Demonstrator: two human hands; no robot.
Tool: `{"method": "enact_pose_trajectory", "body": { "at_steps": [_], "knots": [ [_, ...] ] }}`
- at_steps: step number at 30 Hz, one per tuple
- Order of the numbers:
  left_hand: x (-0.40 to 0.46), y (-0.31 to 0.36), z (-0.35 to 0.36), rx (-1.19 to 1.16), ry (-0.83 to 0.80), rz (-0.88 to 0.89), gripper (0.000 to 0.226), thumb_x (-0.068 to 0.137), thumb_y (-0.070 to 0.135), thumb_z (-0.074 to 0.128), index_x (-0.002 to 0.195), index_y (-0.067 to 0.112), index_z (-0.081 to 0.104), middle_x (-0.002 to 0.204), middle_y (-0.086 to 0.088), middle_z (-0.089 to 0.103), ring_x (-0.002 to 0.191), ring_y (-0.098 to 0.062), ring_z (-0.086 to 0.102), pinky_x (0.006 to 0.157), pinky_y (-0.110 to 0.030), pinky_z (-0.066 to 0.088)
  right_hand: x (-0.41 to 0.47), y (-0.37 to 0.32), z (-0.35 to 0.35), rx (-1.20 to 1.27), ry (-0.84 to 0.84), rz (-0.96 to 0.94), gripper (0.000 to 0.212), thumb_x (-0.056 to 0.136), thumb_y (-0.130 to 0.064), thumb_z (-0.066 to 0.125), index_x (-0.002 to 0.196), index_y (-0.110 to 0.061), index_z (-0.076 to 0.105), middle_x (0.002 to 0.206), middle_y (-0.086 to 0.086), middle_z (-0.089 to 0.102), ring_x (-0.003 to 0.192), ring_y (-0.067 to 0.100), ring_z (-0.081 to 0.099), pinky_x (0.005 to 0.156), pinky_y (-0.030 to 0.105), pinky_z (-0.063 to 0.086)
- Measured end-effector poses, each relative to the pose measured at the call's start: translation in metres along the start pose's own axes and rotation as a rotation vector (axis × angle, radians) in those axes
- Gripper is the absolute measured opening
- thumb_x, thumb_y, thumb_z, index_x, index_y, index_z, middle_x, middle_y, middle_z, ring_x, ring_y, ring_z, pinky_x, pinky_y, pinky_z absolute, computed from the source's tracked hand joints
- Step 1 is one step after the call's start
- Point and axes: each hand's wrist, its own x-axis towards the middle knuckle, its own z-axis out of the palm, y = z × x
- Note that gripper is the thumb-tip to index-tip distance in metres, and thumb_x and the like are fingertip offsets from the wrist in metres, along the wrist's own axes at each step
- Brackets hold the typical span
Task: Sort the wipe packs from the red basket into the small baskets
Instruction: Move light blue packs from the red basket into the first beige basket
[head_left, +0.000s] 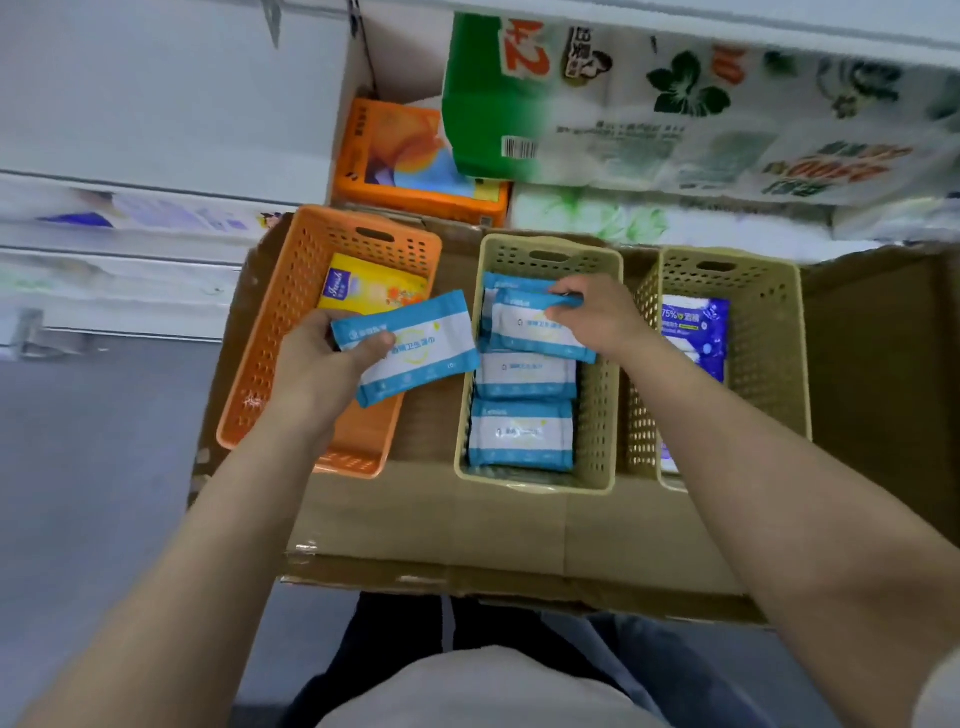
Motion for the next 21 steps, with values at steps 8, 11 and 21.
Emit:
{"method": "enact_pose_trajectory", "body": {
  "at_steps": [8,11,21],
  "knots": [
    [0.004,0.001,0.012,0.036,0.032,0.014,0.026,0.079,0.025,0.080,0.092,0.031,0.059,0.096,0.009,0.070,0.078,-0.002,0.072,0.055,-0.015,0.053,0.028,-0.010,-0.008,0.040,-0.172,0.075,0.036,0.088,-0.022,0.072,0.124,-0.018,0.066,0.110,0.002,0.065,0.085,0.012,0.061,0.072,0.023,0.052],
    [0.005,0.003,0.012,0.025,0.051,0.011,0.026,0.080,0.025,0.080,0.095,0.029,0.059,0.099,0.009,0.070,0.083,-0.005,0.072,0.057,-0.017,0.054,0.019,-0.003,-0.001,-0.091,-0.308,0.052,0.038,0.087,-0.024,0.073,0.124,-0.018,0.066,0.121,0.003,0.064,0.100,0.015,0.061,0.084,0.027,0.051],
    [0.004,0.006,0.033,0.089,-0.007,-0.021,0.025,0.082,0.022,0.078,0.092,0.027,0.056,0.103,0.000,0.069,0.090,-0.013,0.071,0.064,-0.025,0.056,-0.006,0.010,0.030,-0.385,-0.165,-0.121,0.031,0.088,-0.026,0.071,0.118,-0.019,0.070,0.118,0.004,0.066,0.108,0.021,0.059,0.089,0.031,0.048]
  ]
}}
